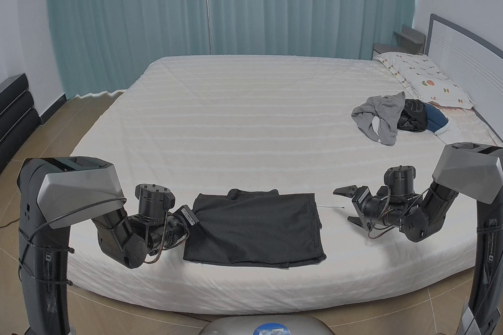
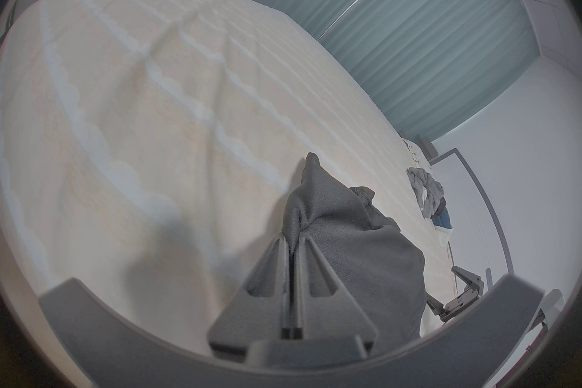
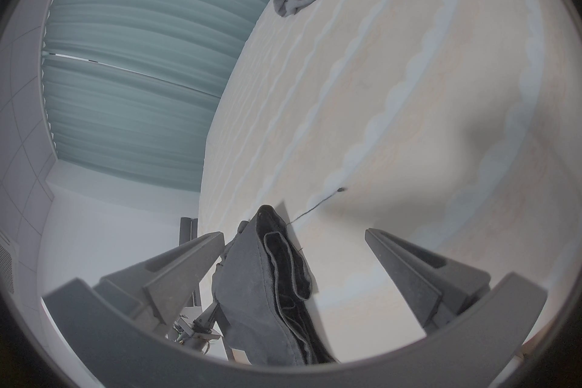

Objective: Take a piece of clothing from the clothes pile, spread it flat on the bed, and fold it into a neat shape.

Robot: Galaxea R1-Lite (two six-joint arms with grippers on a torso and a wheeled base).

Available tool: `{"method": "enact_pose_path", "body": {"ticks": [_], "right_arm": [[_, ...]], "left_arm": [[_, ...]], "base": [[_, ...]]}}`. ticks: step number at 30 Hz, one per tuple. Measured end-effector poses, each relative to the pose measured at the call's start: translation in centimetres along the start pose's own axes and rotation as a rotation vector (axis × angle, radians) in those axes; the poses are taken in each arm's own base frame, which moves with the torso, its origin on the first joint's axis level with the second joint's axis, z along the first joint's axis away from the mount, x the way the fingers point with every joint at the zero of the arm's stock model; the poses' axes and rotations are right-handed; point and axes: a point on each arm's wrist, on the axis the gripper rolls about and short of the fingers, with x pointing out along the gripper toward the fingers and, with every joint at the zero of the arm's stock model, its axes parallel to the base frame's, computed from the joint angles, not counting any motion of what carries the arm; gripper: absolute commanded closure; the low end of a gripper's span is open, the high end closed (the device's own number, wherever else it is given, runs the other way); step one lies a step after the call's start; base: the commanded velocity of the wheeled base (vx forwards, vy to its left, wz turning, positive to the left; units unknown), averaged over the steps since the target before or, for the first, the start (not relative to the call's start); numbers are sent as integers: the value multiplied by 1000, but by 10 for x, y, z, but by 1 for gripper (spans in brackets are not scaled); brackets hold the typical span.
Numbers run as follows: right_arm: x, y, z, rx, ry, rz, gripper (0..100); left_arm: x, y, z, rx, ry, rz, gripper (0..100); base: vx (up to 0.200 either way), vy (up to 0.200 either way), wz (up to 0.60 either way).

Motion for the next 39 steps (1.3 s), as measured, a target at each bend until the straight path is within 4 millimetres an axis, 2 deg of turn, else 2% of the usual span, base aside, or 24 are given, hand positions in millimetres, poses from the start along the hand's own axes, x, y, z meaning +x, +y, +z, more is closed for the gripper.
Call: {"method": "enact_pose_path", "body": {"ticks": [3, 19, 20, 32, 39], "right_arm": [[0, 0, 0, 0, 0, 0, 0], [0, 1, -1, -4, 2, 1, 0], [0, 1, -1, -4, 2, 1, 0], [0, 1, -1, -4, 2, 1, 0], [-1, 0, -6, -23, 14, -4, 0]], "left_arm": [[0, 0, -1, 1, 1, -1, 100], [-1, -4, -6, -7, 2, 2, 100], [-1, -5, -7, -14, 3, 1, 0], [-7, -12, -11, -23, 11, -12, 0], [-8, -10, -2, -84, -10, -15, 0]], "base": [[0, 200, 0], [0, 0, 0], [0, 0, 0], [0, 0, 0], [0, 0, 0]]}}
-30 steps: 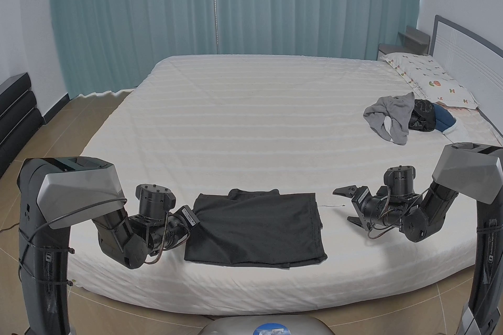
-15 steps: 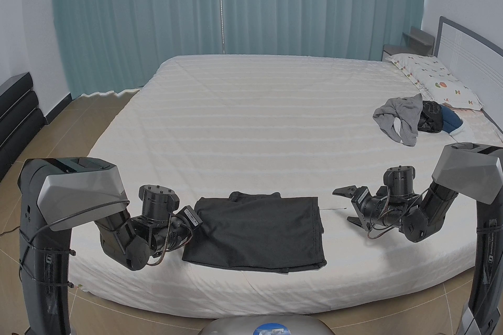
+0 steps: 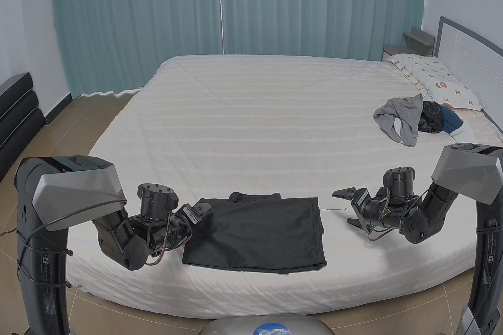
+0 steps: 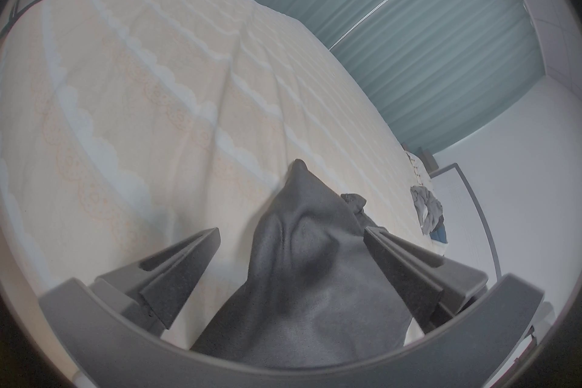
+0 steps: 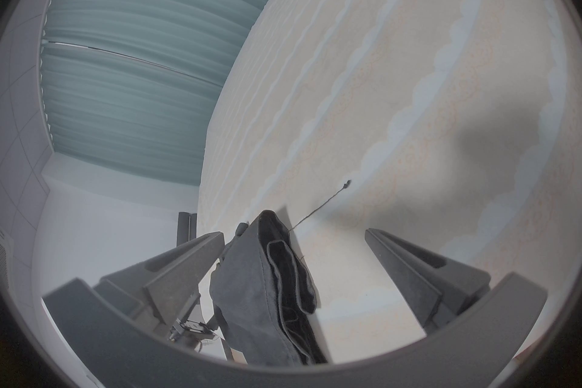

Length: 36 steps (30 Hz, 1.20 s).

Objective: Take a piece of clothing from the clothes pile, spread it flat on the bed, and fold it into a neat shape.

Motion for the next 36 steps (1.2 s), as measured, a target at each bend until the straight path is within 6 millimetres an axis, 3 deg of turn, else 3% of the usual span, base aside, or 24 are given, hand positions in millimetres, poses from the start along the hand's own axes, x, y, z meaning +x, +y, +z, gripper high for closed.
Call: {"method": "enact_pose_path", "body": {"ticks": [9, 15, 21, 26, 36], "right_arm": [[-2, 5, -13, -80, 27, 6, 0], [-26, 20, -25, -216, 36, 31, 0], [-75, 51, -27, -303, -35, 78, 0], [-127, 74, -25, -423, -139, 105, 0], [-233, 92, -30, -637, -324, 125, 0]], "left_arm": [[-17, 20, 29, -59, -65, 52, 0], [-48, 20, 50, -74, -124, 48, 0], [-100, 7, 71, -19, -220, -2, 0], [-155, -5, 80, 74, -318, -56, 0], [-265, -17, 71, 264, -441, -91, 0]], "base": [[0, 0, 0], [0, 0, 0], [0, 0, 0], [0, 0, 0], [0, 0, 0]]}}
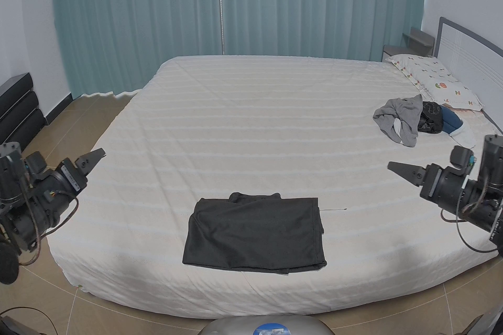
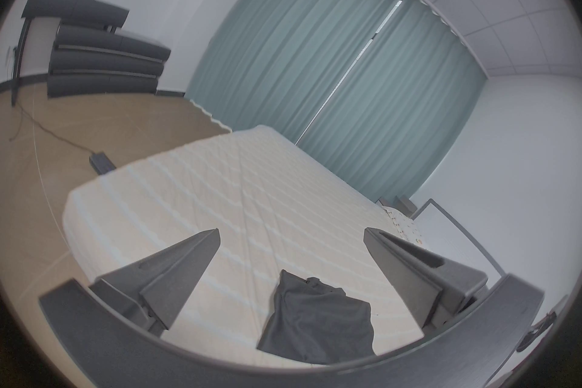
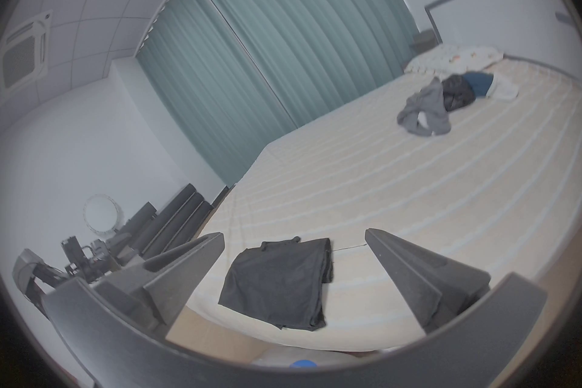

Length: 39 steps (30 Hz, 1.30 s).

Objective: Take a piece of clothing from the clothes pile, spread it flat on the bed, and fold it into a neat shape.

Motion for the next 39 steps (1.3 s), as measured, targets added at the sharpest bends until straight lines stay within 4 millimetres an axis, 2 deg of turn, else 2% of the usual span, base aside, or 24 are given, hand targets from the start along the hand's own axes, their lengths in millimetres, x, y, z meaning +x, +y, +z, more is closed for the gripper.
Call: {"method": "enact_pose_path", "body": {"ticks": [4, 9, 14, 21, 24, 30, 35, 39], "right_arm": [[-45, 4, 4, -71, -35, -18, 0], [-94, 7, -3, -144, -67, -36, 0], [-142, 6, -20, -227, -93, -52, 0], [-192, 1, -53, -382, -128, -69, 0], [-206, -2, -64, -434, -163, -72, 0], [-221, -4, -78, -481, -228, -81, 0], [-226, -5, -83, -493, -268, -101, 0], [-227, -7, -85, -507, -292, -162, 0]], "left_arm": [[-42, -5, 9, 59, -7, -1, 0], [-87, -8, 15, 124, -48, -21, 0], [-132, -6, 11, 221, -98, -37, 0], [-190, 4, -4, 420, -220, -60, 0], [-207, 8, -11, 466, -279, -60, 0], [-230, 15, -27, 495, -358, -47, 0], [-239, 21, -38, 532, -403, -51, 0], [-237, 28, -47, 557, -409, -35, 0]], "base": [[0, 0, 0], [0, 0, 0], [0, 0, 0], [0, 0, 0], [0, 0, 0], [0, 0, 0], [0, 0, 0], [0, 0, 0]]}}
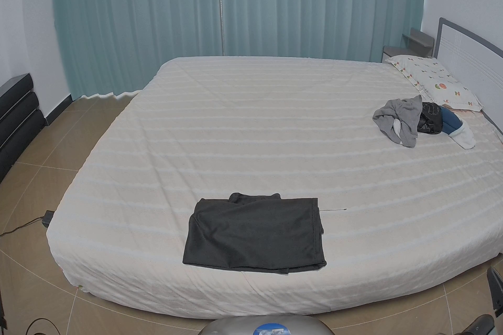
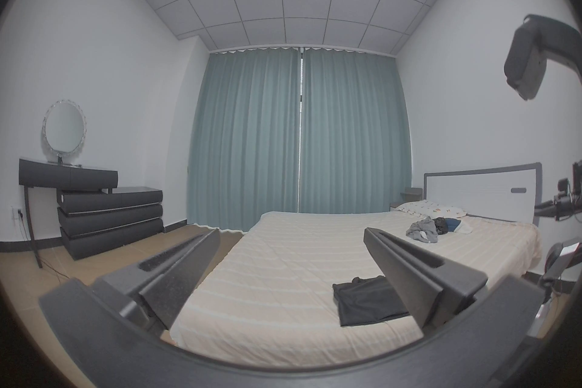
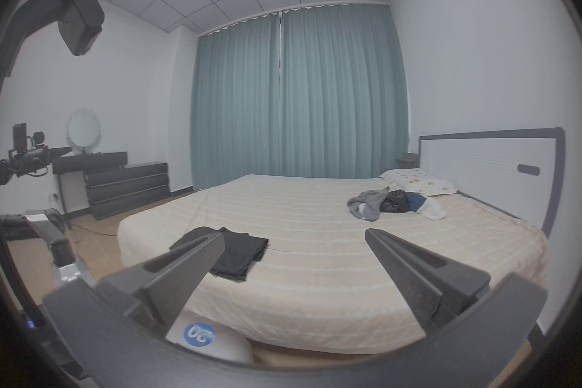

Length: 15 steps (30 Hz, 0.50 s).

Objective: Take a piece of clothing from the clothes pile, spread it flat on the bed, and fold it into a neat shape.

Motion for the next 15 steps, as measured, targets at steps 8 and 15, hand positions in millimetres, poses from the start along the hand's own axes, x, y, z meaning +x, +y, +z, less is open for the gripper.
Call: {"method": "enact_pose_path", "body": {"ticks": [8, 15], "right_arm": [[8, -1, -11, -19, -66, -78, 0], [16, -1, -26, -47, -118, -109, 0]], "left_arm": [[6, 2, -17, 1, -32, 35, 0], [16, 2, -27, 23, -231, 59, 0]], "base": [[0, 0, 0], [0, 0, 0]]}}
